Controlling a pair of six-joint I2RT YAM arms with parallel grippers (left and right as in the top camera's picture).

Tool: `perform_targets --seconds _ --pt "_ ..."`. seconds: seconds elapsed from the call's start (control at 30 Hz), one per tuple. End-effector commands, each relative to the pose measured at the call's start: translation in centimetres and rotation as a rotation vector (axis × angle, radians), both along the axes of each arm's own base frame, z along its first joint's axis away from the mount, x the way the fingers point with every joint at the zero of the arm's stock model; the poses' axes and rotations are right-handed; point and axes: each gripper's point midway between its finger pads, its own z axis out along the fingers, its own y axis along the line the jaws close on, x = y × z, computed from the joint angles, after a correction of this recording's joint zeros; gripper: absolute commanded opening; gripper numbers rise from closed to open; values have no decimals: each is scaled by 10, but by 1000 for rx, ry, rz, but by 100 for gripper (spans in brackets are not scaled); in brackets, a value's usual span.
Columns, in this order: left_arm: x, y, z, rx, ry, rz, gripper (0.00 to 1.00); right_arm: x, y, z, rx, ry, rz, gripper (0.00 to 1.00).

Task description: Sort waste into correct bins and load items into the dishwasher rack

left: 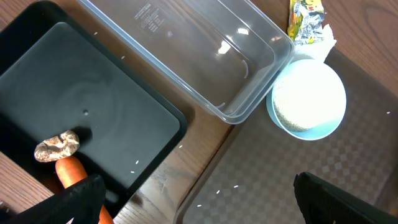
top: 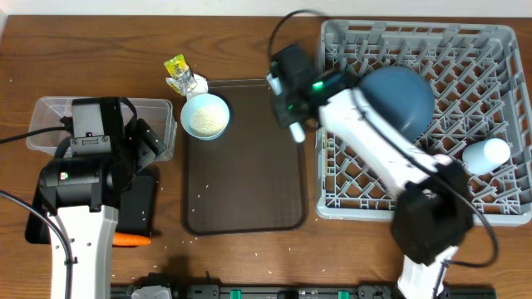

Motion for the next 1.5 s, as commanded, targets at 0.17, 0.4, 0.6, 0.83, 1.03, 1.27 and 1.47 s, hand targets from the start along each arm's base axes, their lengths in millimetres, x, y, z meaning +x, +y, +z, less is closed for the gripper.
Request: perform_targets --seconds 0.17,0.4,0.6,0.83,1.03,1.27,1.47 --pt "1 5 6 14 -14 22 98 14 -86 30 53 36 -319 6" --pt "1 5 6 13 -14 22 98 3 -91 -2 38 150 -335 6" --pt "1 5 6 14 -14 22 98 6 -88 -26 16 180 -377 41" --pt "1 5 6 14 -14 22 98 14 -94 11 5 57 -301 45" --pt "11 -12 8 -112 -66 35 98 6 -97 83 51 -112 -229 48" --pt "41 -54 3 -276 -98 -76 94 -12 -111 155 127 -276 -243 58" --pt "73 -115 -37 -133 4 -533 90 -15 -123 167 135 -303 -268 63"
